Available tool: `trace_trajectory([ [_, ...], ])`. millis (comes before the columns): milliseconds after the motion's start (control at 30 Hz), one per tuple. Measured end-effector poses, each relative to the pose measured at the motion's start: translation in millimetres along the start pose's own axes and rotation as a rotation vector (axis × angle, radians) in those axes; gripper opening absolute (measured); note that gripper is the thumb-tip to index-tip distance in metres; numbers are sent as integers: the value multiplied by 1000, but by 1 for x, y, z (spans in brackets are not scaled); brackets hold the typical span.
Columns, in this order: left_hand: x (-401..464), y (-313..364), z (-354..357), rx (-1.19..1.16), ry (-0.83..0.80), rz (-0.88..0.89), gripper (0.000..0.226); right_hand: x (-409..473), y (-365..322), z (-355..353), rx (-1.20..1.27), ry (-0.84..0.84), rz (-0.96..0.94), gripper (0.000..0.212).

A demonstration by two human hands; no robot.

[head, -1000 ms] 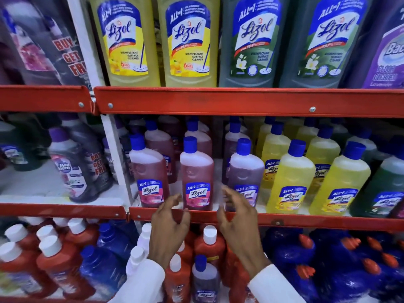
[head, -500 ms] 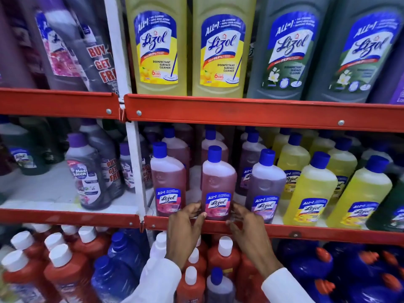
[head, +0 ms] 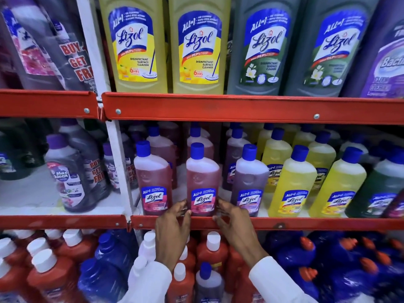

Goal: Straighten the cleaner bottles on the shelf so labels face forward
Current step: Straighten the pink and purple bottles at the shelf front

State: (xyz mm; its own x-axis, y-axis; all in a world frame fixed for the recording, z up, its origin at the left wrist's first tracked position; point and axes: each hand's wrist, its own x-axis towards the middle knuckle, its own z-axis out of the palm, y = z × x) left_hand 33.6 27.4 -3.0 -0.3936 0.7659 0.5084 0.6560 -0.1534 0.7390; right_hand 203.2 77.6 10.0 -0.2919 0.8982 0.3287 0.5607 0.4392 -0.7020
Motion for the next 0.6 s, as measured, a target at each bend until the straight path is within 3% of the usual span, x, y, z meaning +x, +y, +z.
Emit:
trace_trajectory([
  [133, -7, 4, 4, -47, 74, -6, 29, -5, 4, 0, 18, 50, -36, 50],
  [267, -26, 21, 12, -95, 229, 70, 21, -30, 5, -18, 103, 469, -52, 27],
  [367, -39, 41, 28, -131, 119, 160, 19, -40, 17, -39, 138, 688, -31, 28],
  [433, -41, 50, 42, -132, 12, 183, 21, -39, 30, -47, 110, 645, 15, 38],
  [533, -36, 57, 63, -88, -80, 150, 31, -32, 48, -55, 108, 354, 32, 60],
  [600, -30, 60, 72, -57, -118, 128, 38, -23, 59, -62, 61, 210, 24, 64],
])
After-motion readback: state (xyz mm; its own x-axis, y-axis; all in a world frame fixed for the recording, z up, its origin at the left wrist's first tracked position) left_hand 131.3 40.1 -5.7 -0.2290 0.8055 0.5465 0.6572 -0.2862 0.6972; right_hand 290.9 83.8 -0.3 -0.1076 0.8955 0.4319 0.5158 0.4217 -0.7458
